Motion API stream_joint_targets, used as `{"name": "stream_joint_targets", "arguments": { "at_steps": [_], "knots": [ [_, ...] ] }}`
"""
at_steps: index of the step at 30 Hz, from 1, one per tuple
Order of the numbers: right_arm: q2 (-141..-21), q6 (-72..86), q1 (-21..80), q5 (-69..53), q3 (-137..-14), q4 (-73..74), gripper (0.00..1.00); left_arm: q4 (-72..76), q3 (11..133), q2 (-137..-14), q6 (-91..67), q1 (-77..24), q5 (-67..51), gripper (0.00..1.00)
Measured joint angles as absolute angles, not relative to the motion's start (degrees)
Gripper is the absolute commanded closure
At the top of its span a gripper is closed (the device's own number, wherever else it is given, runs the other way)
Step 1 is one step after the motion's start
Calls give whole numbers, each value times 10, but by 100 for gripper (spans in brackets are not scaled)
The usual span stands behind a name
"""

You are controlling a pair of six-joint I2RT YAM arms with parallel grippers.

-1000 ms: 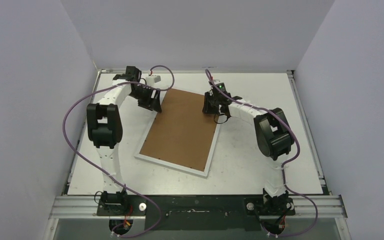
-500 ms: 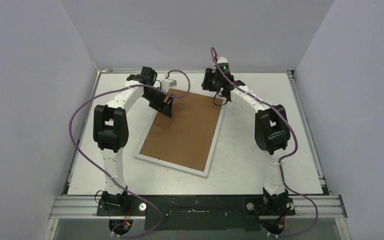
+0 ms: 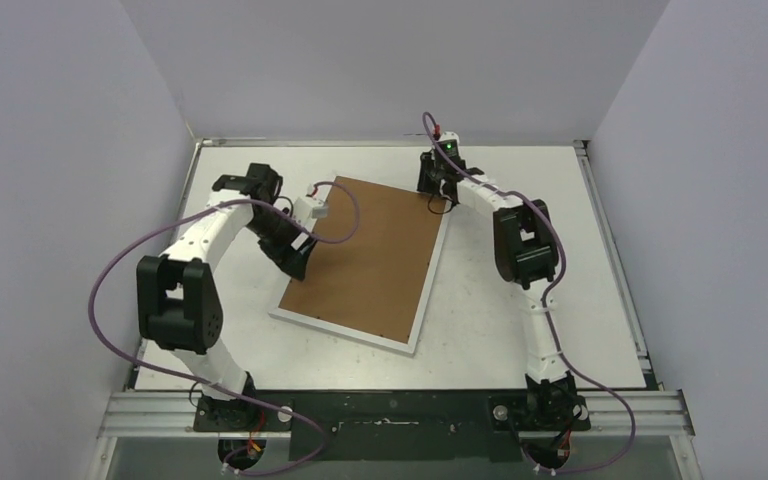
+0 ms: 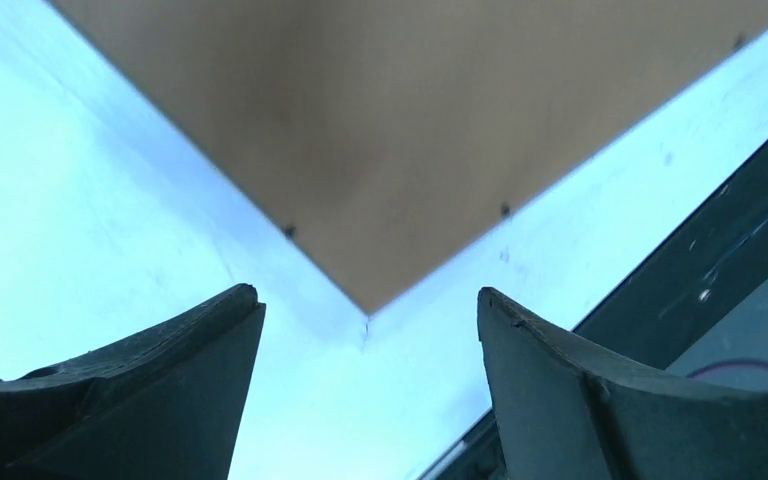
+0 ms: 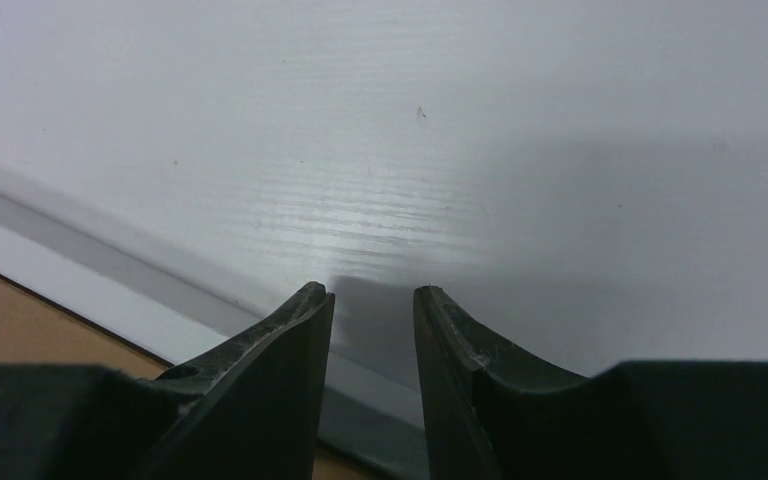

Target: Put the photo into the frame

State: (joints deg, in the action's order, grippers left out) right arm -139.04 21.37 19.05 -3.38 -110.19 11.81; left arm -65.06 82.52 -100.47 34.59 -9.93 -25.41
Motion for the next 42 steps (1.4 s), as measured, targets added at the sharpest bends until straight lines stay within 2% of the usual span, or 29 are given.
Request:
{"name": "stream_joint_targets", "arguments": {
  "at_steps": [8,18,22,30,38,42],
  "knots": [
    [-1316,222,171,-34,-977,83,67,-648,647,-895,439,-101,-147,22],
    [-1102,254,177,-40,-666,57,69,-540,488,-797,454,-104,-53,22],
    [-1041,262,189,-43,-601,74,69,-509,446,-768,454,-101,-24,21],
    [-1020,260,191,-44,-638,111,68,-448,414,-730,475,-84,8,21],
    [-1039,253,191,-43,-713,103,67,-533,475,-702,566,-6,-9,20],
    [-1072,259,191,-50,-714,95,67,-525,433,-689,576,-19,0,20]
  ]
}}
